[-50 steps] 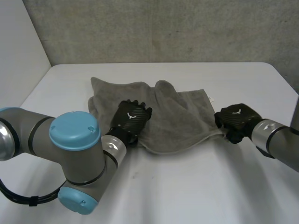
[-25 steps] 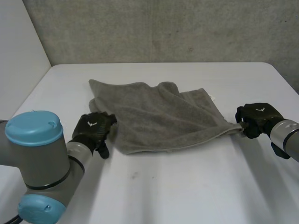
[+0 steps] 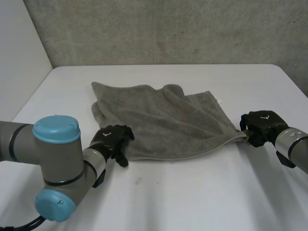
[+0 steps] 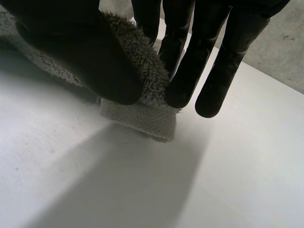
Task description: Fold the towel.
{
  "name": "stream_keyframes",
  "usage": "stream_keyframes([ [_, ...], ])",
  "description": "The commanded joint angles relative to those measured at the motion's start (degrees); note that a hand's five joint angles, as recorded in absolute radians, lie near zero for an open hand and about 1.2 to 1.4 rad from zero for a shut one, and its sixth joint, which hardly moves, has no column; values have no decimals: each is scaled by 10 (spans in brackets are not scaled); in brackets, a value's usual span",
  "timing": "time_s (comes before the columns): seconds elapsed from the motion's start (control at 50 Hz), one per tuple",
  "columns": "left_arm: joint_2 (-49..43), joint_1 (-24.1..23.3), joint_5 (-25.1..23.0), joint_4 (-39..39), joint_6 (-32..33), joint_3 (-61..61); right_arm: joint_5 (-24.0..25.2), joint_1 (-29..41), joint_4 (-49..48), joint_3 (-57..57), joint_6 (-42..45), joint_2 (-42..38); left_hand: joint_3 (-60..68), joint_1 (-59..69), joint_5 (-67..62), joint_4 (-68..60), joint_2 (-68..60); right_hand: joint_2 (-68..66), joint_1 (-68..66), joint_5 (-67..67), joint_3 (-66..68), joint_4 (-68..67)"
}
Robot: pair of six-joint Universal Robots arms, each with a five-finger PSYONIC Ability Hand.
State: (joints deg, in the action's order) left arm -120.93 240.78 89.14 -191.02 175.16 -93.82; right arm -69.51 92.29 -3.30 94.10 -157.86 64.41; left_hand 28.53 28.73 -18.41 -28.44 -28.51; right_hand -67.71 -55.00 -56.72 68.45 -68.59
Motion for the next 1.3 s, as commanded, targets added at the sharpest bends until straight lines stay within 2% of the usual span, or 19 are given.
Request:
stream_keyframes([
  [0.02, -46, -9, 2, -18, 4, 45, 0, 0, -3, 1, 1, 0, 133, 131, -134, -134, -133, -123, -250, -133, 116, -114],
  [0.12, -66, -11, 1, -19, 4, 65, -1, 0, -3, 1, 1, 2, 214, 212, -215, -215, -214, -123, -250, -133, 116, -114],
  [0.18, -73, -12, 2, -20, 5, 72, -1, 0, -3, 2, 0, 4, 340, 338, -341, -341, -340, -123, -250, -133, 116, -114],
  [0.2, -73, -12, 3, -21, 6, 73, -2, 0, -4, 2, 0, 6, 458, 456, -459, -459, -458, -123, -250, -133, 116, -114],
  [0.24, -69, -12, 5, -21, 7, 73, -2, 0, -4, 2, 0, 8, 514, 512, -515, -515, -514, -123, -250, -133, 116, -114],
  [0.34, -41, -12, 9, -20, 10, 73, -9, -3, 0, -9, 5, 22, 515, 513, -516, -516, -515, -123, -250, -133, 116, -114],
  [0.4, 30, -11, 9, -14, 11, 67, -10, 0, 8, -21, 8, 56, 515, 513, -516, -516, -515, -123, -250, -133, 116, -114],
  [0.5, 141, -13, 9, 3, 25, 68, 2, 18, 107, -52, 39, 181, 515, 513, -516, -516, -515, -123, -250, -133, 116, -114],
  [0.54, 216, -5, 5, 34, 66, 73, 2, 24, 137, -65, 52, 207, 515, 513, -516, -516, -515, -123, -250, -133, 116, -114],
  [0.6, 247, -1, 2, 82, 122, 86, 1, 38, 191, -94, 85, 235, 515, 513, -516, -516, -515, -123, -250, -133, 116, -114],
  [0.66, 249, -1, 2, 115, 157, 98, -5, 67, 253, -125, 139, 241, 515, 513, -516, -516, -515, -123, -250, -133, 116, -114],
  [0.76, 223, 21, 9, 253, 272, 133, -12, 97, 339, -146, 227, 229, 515, 513, -516, -516, -515, -123, -250, -133, 116, -114],
  [0.94, 98, 47, 9, 343, 283, 170, -64, 140, 363, -164, 273, 109, 515, 513, -516, -516, -515, -123, -250, -133, 116, -114],
  [1.08, -36, 47, 9, 334, 281, 308, -134, 191, 295, -275, 266, -33, 515, 513, -516, -516, -515, -123, -250, -133, 116, -114],
  [1.16, -73, 46, 7, 323, 281, 403, -159, 199, 227, -344, 247, -59, 515, 513, -516, -516, -515, -123, -250, -133, 116, -114],
  [1.22, -91, 45, 8, 276, 281, 515, -189, 201, 131, -417, 193, -60, 515, 513, -516, -516, -515, -123, -250, -133, 116, -114],
  [1.26, -93, 45, 8, 236, 281, 570, -213, 198, -8, -449, 136, -38, 515, 513, -516, -516, -515, -123, -250, -133, 116, -114],
  [1.28, -92, 45, 7, 185, 282, 615, -213, 198, -8, -449, 135, -38, 515, 513, -516, -516, -515, -123, -250, -133, 116, -114],
  [1.3, -88, 46, 7, 126, 280, 650, -225, 197, -80, -447, 118, -16, 515, 513, -516, -516, -515, -123, -250, -133, 116, -114],
])
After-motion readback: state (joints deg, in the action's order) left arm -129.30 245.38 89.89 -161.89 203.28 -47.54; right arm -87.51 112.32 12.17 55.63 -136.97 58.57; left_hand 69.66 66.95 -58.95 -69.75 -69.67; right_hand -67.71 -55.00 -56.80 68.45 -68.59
